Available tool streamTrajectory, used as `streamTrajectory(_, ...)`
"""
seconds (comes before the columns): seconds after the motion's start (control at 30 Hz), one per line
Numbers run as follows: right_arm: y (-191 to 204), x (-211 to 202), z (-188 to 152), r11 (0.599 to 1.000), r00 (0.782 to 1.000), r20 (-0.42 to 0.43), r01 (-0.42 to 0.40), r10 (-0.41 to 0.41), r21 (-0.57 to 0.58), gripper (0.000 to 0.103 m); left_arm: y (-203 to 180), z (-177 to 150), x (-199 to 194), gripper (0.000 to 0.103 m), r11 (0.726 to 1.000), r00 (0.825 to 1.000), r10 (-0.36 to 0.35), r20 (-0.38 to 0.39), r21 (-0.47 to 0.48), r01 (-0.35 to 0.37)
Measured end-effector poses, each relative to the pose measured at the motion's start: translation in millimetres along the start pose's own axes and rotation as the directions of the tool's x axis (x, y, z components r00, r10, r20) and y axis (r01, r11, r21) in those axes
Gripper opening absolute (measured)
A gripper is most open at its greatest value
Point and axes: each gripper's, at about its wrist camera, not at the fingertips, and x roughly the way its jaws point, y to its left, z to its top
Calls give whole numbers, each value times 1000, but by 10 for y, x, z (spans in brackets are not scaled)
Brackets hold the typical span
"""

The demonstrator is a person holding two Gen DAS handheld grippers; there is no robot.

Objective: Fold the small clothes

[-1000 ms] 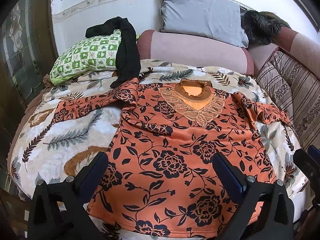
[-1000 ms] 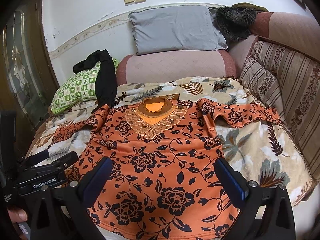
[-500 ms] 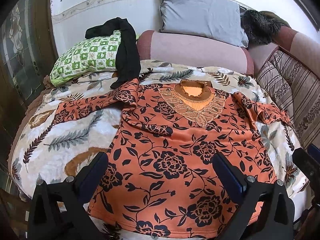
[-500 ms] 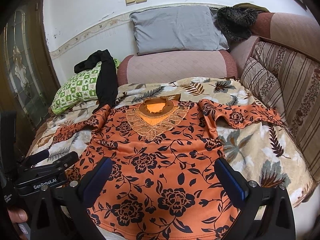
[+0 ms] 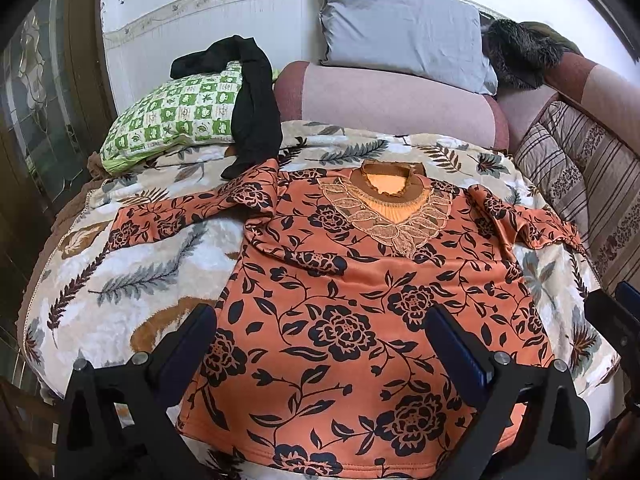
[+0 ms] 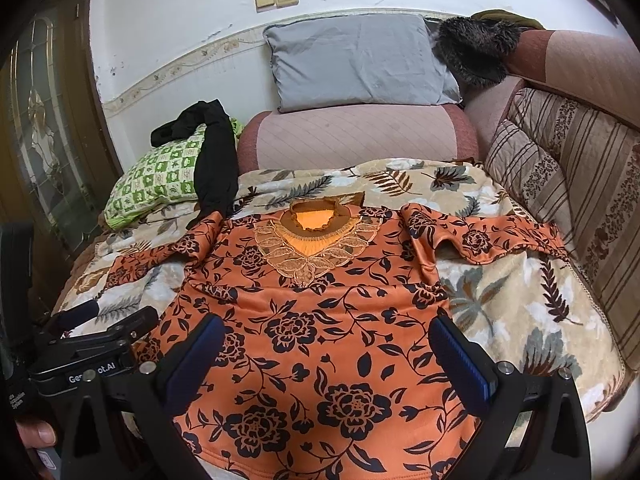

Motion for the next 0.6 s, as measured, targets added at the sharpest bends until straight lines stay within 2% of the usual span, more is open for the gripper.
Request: streamTrajectory(0.6, 9, 72, -5, 1000, 1000, -3, 0, 0, 1, 103, 5, 14, 14, 103, 1000, 1000, 1, -3, -1, -1)
